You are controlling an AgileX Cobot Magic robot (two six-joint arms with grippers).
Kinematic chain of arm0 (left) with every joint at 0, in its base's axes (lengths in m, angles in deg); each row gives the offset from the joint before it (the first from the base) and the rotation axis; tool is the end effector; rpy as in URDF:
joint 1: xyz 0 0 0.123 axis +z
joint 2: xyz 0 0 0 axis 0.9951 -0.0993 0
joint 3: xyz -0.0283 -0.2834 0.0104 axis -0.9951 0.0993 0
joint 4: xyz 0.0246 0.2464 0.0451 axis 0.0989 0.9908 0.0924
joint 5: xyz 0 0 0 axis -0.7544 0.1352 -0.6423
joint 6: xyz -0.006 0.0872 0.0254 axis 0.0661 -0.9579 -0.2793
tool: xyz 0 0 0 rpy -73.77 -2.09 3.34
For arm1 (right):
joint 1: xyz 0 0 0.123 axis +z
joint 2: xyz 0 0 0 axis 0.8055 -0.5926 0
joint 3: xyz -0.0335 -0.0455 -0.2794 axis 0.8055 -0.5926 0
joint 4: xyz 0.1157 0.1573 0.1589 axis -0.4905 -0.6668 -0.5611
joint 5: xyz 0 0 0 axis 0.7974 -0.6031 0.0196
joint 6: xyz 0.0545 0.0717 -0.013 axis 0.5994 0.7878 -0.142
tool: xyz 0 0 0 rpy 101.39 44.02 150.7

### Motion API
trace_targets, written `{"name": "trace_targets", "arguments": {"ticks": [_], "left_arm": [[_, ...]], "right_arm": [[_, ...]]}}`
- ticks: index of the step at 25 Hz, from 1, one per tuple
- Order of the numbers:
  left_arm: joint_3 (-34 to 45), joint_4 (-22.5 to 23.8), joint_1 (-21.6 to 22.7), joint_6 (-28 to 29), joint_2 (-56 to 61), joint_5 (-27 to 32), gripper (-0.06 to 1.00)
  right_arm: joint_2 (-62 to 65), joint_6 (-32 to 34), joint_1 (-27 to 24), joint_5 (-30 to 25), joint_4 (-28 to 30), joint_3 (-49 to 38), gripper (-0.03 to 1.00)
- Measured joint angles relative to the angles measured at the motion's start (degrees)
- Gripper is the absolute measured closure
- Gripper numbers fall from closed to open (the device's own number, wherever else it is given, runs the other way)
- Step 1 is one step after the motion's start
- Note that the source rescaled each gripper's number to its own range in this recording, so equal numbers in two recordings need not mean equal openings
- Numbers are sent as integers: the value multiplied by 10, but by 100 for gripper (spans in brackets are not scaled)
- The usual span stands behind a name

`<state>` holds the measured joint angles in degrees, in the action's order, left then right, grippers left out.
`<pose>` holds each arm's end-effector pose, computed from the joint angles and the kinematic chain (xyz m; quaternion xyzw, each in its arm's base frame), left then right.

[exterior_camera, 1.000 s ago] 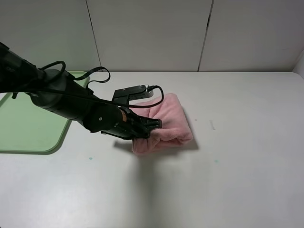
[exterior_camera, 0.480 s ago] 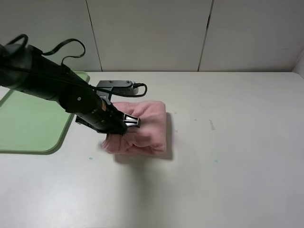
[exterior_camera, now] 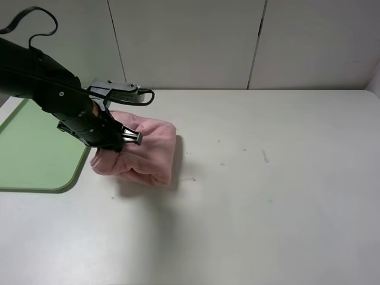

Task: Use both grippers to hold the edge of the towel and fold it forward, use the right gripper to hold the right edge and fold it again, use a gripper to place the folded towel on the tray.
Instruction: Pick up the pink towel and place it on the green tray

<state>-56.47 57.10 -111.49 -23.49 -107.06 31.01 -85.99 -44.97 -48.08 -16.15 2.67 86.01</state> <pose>0.2963 -0.1437 0.1501 0.1307 0.9589 -0.0421 0.2484 -0.0041 -0.0058 0.2814 -0.0285 0.8391 -0.0013 0.5432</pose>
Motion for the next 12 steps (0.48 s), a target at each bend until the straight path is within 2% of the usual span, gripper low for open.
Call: {"name": "trace_targets", "arguments": {"ticks": [12], "left_arm": [[2, 56, 80, -52, 46, 44, 80]], "right_arm": [[0, 0, 0, 0, 0, 0, -3]]}}
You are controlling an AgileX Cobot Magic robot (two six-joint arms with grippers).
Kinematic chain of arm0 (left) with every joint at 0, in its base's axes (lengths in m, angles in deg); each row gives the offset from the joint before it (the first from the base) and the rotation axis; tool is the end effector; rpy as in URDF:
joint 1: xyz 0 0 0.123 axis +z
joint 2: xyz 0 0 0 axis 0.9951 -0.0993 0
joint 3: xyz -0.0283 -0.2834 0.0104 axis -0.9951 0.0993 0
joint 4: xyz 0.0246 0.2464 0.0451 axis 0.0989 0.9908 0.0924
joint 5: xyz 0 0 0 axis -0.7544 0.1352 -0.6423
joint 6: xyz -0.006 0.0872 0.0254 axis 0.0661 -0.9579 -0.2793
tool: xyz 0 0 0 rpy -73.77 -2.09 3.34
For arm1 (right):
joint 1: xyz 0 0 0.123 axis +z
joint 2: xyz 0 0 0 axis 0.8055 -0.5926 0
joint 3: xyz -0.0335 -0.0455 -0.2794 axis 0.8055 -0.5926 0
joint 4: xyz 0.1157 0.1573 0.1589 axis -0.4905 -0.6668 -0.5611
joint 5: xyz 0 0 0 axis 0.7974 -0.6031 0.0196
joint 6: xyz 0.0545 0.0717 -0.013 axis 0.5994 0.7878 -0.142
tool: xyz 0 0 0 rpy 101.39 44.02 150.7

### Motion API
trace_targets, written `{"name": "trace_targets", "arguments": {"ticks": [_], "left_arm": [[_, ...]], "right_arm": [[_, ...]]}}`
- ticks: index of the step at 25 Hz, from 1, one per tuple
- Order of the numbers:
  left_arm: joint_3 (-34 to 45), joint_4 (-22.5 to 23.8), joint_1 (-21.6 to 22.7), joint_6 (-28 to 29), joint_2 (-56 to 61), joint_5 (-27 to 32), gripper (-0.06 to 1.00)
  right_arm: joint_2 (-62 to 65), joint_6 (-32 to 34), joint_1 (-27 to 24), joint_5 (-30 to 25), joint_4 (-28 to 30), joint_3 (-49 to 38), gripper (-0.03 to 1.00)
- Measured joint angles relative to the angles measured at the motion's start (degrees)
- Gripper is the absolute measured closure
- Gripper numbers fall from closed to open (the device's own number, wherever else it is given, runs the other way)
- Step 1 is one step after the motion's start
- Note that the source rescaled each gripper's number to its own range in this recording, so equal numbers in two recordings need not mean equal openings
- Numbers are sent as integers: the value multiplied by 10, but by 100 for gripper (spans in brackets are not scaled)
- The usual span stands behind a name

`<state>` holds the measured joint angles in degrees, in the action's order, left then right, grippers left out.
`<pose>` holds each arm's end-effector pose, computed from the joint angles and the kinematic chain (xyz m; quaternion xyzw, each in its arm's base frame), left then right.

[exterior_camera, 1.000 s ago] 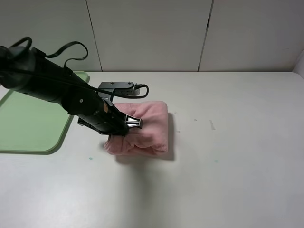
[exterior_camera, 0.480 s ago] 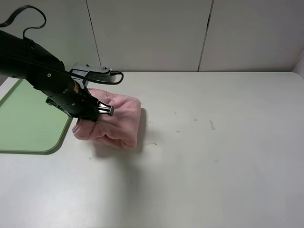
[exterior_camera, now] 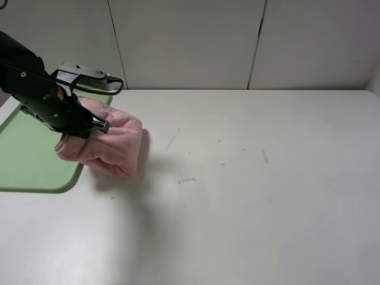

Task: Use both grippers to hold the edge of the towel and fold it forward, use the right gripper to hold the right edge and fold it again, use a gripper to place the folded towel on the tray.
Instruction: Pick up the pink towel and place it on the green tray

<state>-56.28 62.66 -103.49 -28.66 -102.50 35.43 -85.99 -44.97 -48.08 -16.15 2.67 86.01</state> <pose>0.3065 -0.0934 0.1728 0.1402 0.9545 0.0221 0.2622 -0.0041 -0.0058 0.2814 -0.0285 0.8391 -0.0013 0.5432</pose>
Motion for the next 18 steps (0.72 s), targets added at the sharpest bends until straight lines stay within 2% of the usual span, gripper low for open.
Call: {"name": "trace_targets", "arguments": {"ticks": [6, 18], "left_arm": [[0, 1, 43, -40, 20, 13, 80], [0, 15, 136, -73, 43, 13, 80]], "right_arm": [[0, 0, 0, 0, 0, 0, -3], [0, 0, 0, 0, 0, 0, -3]]}}
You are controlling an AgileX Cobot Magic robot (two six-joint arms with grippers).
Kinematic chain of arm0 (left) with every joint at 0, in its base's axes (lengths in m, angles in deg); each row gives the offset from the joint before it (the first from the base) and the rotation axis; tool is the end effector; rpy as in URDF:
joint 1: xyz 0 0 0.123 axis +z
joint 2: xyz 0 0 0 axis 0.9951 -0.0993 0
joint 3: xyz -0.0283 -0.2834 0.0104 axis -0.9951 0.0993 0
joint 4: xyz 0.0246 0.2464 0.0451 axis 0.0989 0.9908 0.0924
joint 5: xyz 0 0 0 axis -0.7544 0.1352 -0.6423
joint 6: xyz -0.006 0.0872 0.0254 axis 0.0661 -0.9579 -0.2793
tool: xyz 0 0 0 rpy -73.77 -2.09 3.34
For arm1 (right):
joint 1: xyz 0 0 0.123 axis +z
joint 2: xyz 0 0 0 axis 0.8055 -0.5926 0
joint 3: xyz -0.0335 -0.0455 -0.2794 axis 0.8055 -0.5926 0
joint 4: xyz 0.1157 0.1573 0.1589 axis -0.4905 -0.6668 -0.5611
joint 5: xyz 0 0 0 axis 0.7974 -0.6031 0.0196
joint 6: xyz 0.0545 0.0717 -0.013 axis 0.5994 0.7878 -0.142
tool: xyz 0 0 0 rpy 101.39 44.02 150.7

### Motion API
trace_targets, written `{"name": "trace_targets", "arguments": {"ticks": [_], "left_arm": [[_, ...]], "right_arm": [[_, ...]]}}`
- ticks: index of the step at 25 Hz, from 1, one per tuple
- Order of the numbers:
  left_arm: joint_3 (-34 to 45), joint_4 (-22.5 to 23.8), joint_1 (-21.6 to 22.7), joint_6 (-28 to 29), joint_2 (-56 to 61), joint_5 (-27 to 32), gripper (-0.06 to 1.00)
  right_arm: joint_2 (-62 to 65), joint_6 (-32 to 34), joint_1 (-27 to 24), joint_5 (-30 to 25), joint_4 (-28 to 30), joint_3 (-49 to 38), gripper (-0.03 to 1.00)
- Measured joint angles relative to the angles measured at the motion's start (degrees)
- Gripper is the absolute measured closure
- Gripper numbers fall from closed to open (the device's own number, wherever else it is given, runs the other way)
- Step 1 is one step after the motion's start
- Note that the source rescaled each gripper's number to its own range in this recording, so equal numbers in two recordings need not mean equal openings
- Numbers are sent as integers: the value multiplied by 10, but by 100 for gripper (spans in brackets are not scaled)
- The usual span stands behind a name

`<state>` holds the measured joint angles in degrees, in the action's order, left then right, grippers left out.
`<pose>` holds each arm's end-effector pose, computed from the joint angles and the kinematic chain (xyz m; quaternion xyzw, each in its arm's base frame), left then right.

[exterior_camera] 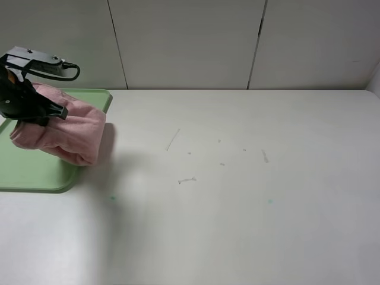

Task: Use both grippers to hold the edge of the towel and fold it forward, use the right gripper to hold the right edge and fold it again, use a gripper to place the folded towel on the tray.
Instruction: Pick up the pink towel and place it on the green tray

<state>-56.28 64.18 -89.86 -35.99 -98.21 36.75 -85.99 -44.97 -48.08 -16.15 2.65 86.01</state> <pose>0.3139 -0.0164 0.1959 0.0928 0.9521 0.0807 0.2800 -0.0041 -0.0058 0.2814 -0.0285 0.8391 -0.0011 0.5432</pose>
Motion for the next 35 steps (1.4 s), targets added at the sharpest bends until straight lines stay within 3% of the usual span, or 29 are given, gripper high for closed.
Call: {"name": "trace_targets", "arguments": {"ticks": [12, 27, 29, 33, 35], "left_arm": [[0, 26, 67, -8, 0, -18, 80], [24, 42, 99, -5, 0, -47, 80], [24, 43, 99, -4, 0, -47, 70], [24, 43, 99, -4, 0, -50, 13], [24, 48, 99, -4, 0, -51, 2]], "right_arm": [[0, 0, 0, 0, 0, 0, -3], [0, 0, 0, 0, 0, 0, -3], [0, 0, 0, 0, 0, 0, -3], [0, -1, 0, 0, 0, 0, -3], [0, -1, 0, 0, 0, 0, -3]]}}
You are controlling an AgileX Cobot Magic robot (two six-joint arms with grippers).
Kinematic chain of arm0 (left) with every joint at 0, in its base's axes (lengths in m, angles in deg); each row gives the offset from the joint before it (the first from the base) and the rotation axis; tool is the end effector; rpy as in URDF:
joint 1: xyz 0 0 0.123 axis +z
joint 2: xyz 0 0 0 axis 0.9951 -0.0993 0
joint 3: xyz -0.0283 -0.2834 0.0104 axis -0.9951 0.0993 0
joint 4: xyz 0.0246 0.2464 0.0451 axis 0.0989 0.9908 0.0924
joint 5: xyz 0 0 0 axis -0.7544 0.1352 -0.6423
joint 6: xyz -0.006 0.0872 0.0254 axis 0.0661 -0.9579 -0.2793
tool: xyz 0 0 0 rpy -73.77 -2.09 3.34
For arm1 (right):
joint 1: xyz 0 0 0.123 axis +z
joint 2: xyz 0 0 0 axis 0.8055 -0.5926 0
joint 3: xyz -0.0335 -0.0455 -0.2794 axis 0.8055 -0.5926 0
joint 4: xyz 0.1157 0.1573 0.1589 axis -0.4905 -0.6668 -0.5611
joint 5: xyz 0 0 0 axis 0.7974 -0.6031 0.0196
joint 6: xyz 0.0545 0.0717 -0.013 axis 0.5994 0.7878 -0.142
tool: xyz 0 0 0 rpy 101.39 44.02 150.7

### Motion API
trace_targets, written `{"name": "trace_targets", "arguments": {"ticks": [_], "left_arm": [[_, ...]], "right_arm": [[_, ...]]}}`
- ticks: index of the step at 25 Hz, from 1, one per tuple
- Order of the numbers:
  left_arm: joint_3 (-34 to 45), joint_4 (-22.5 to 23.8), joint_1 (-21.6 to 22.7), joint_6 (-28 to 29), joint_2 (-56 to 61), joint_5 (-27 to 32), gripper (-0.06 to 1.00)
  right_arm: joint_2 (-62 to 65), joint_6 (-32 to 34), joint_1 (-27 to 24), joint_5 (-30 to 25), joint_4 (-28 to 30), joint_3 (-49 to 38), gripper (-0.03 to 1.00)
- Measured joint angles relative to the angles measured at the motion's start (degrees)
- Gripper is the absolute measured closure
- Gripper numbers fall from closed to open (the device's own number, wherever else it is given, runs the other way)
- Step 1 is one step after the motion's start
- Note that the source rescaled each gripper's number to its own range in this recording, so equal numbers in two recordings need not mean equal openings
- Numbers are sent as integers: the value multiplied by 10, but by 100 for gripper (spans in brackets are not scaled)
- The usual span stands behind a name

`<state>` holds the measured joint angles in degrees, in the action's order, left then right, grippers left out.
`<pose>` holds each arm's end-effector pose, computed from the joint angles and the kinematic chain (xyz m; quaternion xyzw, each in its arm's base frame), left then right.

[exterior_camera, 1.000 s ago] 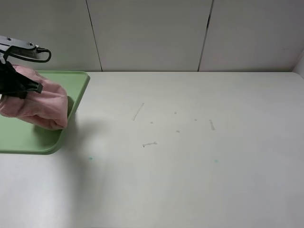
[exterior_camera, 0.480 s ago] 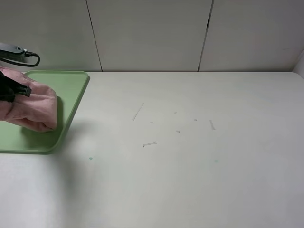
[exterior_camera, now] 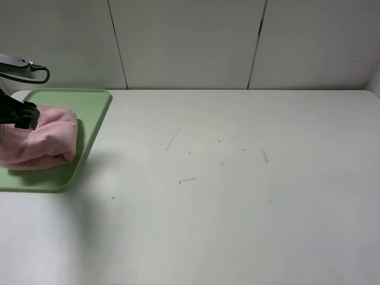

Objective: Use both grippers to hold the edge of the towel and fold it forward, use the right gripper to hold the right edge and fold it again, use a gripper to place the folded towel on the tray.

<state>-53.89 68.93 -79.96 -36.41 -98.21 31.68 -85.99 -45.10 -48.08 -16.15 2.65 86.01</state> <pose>0.3104 0.0366 0.1896 0.0571 0.9478 0.1156 0.2917 -0.0041 -0.0058 0.2814 -0.0295 0.8391 -0.0017 0.5432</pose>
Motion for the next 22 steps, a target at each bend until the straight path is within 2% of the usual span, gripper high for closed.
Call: {"name": "trace_targets", "arguments": {"ticks": [5, 17, 22], "left_arm": [[0, 4, 0, -9, 0, 3, -5], [0, 13, 0, -10, 2, 2, -5], [0, 12, 0, -10, 36, 23, -5]], "right_arm": [[0, 0, 0, 0, 0, 0, -3], [0, 0, 0, 0, 0, 0, -3], [0, 0, 0, 0, 0, 0, -3]]}}
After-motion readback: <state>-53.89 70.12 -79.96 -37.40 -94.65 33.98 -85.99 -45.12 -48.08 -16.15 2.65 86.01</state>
